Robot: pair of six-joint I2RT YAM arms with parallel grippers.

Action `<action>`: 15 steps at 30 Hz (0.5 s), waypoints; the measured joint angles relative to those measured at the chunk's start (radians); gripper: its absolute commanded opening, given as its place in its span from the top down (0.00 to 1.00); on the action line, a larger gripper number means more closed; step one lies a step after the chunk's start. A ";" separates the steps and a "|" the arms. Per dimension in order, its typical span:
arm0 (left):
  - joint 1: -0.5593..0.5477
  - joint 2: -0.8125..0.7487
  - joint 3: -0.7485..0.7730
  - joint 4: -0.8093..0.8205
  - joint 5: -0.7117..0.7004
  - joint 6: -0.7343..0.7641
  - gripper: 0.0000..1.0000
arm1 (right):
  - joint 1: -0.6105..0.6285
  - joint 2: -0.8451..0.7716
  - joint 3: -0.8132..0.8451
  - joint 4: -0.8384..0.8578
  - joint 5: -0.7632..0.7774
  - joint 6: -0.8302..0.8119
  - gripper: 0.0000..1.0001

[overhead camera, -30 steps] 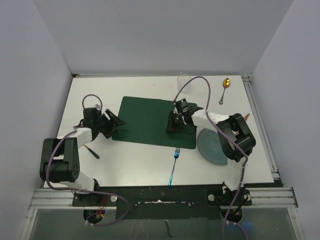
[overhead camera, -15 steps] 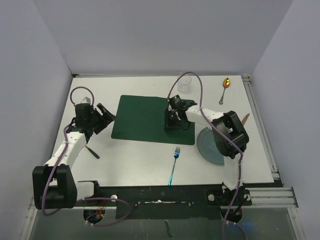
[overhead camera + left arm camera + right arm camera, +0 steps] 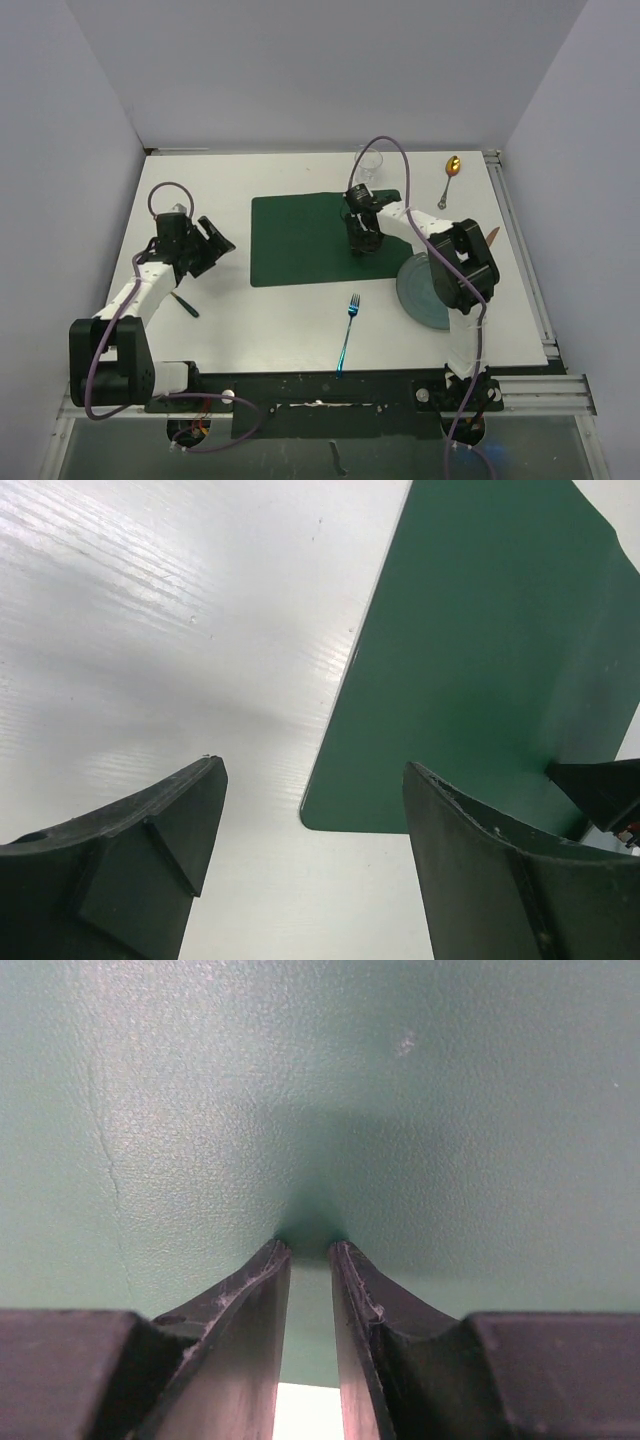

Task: Set the dinner table for one person
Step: Adjust the napkin at the center of the board.

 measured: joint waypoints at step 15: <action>-0.043 -0.014 0.018 -0.040 -0.060 0.031 0.30 | -0.016 -0.140 -0.010 -0.083 0.135 0.016 0.71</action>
